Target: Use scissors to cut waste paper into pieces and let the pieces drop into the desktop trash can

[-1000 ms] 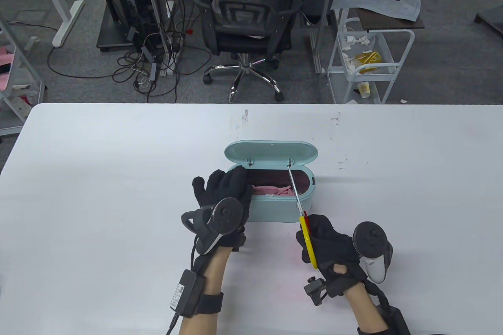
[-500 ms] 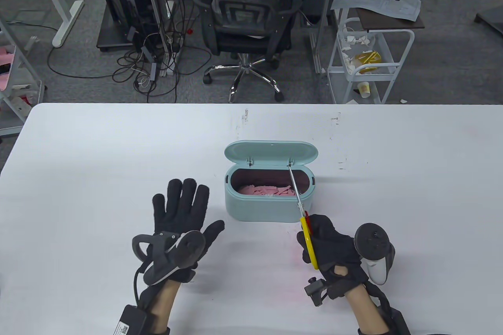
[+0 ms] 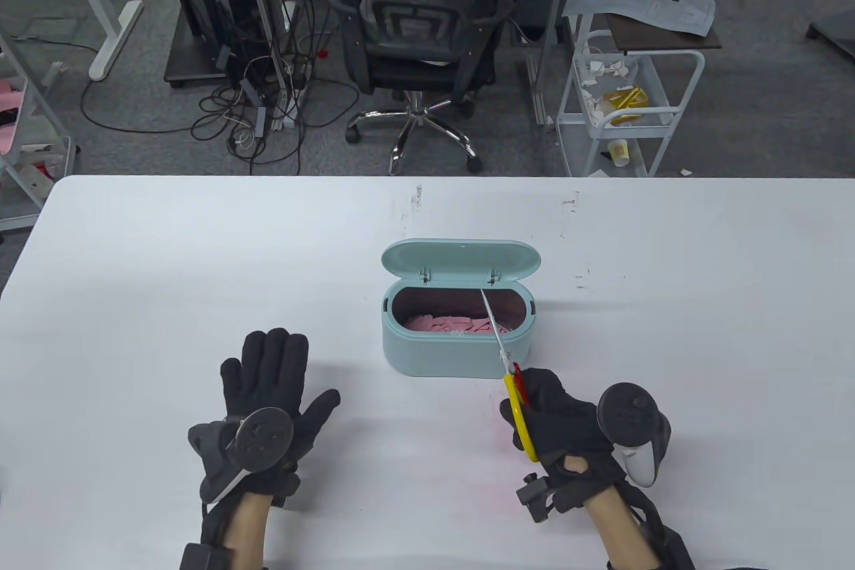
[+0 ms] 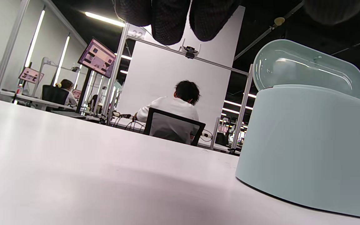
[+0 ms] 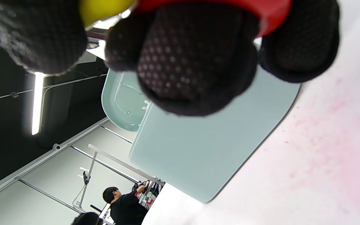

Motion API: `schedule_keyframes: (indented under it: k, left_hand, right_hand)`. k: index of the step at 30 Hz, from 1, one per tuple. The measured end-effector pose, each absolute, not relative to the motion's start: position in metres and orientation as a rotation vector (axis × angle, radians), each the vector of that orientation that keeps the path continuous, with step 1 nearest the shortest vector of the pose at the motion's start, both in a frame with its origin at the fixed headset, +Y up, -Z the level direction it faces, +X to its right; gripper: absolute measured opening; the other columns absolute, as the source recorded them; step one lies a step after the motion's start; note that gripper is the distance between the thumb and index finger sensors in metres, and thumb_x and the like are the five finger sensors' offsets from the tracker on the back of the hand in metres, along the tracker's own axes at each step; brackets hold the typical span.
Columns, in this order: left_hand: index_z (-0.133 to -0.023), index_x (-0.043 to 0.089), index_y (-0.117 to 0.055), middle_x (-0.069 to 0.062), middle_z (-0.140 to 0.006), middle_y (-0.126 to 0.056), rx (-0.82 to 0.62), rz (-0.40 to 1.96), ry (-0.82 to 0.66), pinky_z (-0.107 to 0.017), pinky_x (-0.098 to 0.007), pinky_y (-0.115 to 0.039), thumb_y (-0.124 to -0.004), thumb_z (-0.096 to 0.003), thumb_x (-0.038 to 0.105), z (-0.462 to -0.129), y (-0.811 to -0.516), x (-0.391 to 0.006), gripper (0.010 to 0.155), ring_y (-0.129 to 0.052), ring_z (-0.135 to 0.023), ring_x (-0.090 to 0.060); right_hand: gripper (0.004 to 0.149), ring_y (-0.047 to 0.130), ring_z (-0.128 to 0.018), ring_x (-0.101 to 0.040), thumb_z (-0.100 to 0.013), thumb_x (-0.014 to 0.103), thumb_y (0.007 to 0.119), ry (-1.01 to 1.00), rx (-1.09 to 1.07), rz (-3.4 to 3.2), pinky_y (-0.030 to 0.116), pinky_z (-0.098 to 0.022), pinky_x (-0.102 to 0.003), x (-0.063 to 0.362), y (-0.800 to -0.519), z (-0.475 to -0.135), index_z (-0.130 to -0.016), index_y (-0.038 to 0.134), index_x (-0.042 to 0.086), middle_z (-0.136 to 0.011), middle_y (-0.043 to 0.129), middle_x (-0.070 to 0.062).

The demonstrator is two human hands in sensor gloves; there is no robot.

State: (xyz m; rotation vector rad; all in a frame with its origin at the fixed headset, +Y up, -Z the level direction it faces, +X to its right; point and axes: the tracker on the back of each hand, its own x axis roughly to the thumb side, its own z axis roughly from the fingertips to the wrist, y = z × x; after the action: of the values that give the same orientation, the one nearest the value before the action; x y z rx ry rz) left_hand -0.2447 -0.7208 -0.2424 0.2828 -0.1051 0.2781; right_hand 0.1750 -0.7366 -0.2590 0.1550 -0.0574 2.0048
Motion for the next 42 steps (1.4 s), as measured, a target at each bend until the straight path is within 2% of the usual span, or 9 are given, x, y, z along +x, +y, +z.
schedule_keyframes:
  k: [8, 12, 20, 31, 36, 42]
  left_hand:
    - [-0.116, 0.027, -0.051, -0.009, -0.125, -0.052, 0.256, 0.262, -0.077, -0.079, -0.063, -0.035, -0.056, -0.0457, 0.077, -0.240, -0.723, -0.246, 0.086, -0.044, -0.118, -0.037]
    - [-0.115, 0.027, -0.053, -0.009, -0.125, -0.053, 0.259, 0.270, -0.071, -0.079, -0.063, -0.035, -0.057, -0.0459, 0.076, -0.240, -0.723, -0.247, 0.085, -0.045, -0.118, -0.038]
    - [-0.115, 0.027, -0.052, -0.009, -0.125, -0.052, 0.249, 0.290, -0.080, -0.079, -0.064, -0.035, -0.057, -0.0461, 0.075, -0.241, -0.724, -0.246, 0.085, -0.044, -0.118, -0.037]
    - [-0.114, 0.026, -0.055, -0.009, -0.124, -0.056, 0.259, 0.262, -0.084, -0.079, -0.064, -0.036, -0.058, -0.0463, 0.074, -0.242, -0.725, -0.243, 0.084, -0.046, -0.117, -0.037]
    - [-0.114, 0.026, -0.055, -0.009, -0.123, -0.056, 0.243, 0.266, -0.088, -0.078, -0.064, -0.036, -0.059, -0.0464, 0.074, -0.245, -0.727, -0.241, 0.083, -0.046, -0.117, -0.037]
    - [-0.114, 0.025, -0.055, -0.009, -0.123, -0.056, 0.227, 0.265, -0.087, -0.078, -0.064, -0.036, -0.059, -0.0466, 0.074, -0.247, -0.730, -0.241, 0.083, -0.047, -0.117, -0.037]
  right_hand:
    - [0.067, 0.113, -0.015, -0.014, -0.026, 0.061, 0.095, -0.380, 0.132, 2.211, 0.099, -0.037, -0.049, 0.192, -0.703, -0.240, -0.078, 0.085, 0.018, -0.048, 0.103, 0.004]
    - [0.066, 0.113, -0.017, -0.012, -0.024, 0.063, 0.096, -0.591, 0.037, 2.330, 0.100, -0.039, -0.047, 0.208, -0.685, -0.225, -0.076, 0.089, 0.022, -0.051, 0.102, 0.006]
    - [0.067, 0.110, -0.018, -0.012, -0.027, 0.060, 0.094, -0.724, -0.194, 2.477, 0.095, -0.039, -0.050, 0.243, -0.677, -0.213, -0.078, 0.085, 0.018, -0.054, 0.099, 0.002]
    - [0.067, 0.108, -0.020, -0.013, -0.029, 0.057, 0.092, -0.525, -0.560, 2.690, 0.091, -0.042, -0.052, 0.262, -0.704, -0.234, -0.080, 0.081, 0.015, -0.056, 0.096, 0.000]
    - [0.069, 0.107, -0.021, -0.012, -0.029, 0.058, 0.091, -0.347, -0.649, 2.764, 0.090, -0.043, -0.051, 0.260, -0.725, -0.248, -0.082, 0.078, 0.015, -0.057, 0.094, 0.001]
    - [0.070, 0.107, -0.023, -0.013, -0.029, 0.057, 0.090, -0.236, -0.707, 2.847, 0.088, -0.045, -0.051, 0.257, -0.749, -0.260, -0.083, 0.076, 0.015, -0.059, 0.093, 0.002]
